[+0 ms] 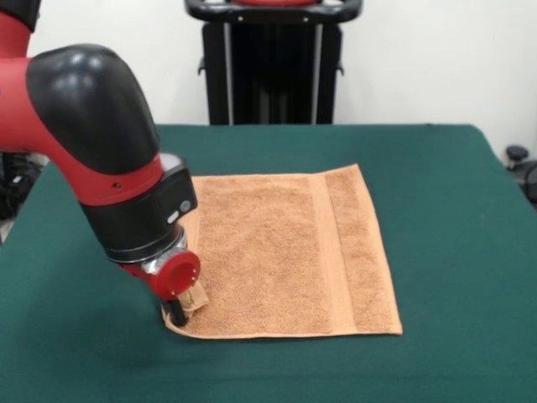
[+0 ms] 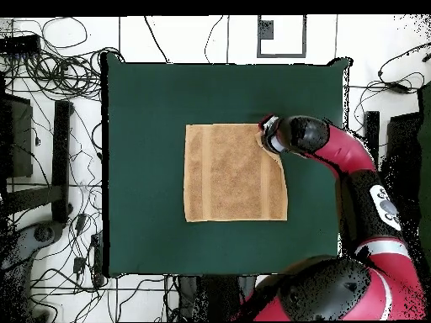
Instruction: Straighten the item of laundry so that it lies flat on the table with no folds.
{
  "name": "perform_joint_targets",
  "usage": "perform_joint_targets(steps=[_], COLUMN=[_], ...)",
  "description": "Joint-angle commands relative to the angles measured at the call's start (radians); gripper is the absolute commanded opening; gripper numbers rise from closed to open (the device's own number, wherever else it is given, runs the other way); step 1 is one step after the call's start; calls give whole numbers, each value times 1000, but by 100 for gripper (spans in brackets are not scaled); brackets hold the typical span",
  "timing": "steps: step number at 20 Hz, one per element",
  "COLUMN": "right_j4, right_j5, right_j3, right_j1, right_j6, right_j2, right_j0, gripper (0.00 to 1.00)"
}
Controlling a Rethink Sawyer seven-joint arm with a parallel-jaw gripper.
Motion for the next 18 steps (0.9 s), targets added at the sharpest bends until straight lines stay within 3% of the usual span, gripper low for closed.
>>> perform_joint_targets(steps=[1,14,16,18], right_j4=[2,82,71,6], right_j5=[23,105,87,16], right_j3=[124,126,132,124], right_j1=[133,289,278,226], right_j6=[-159,-285,-250,-168], right_j2=[108,293,287,214], right_j0=[-55,-196,-191,-135], gripper=[0,0,0,0])
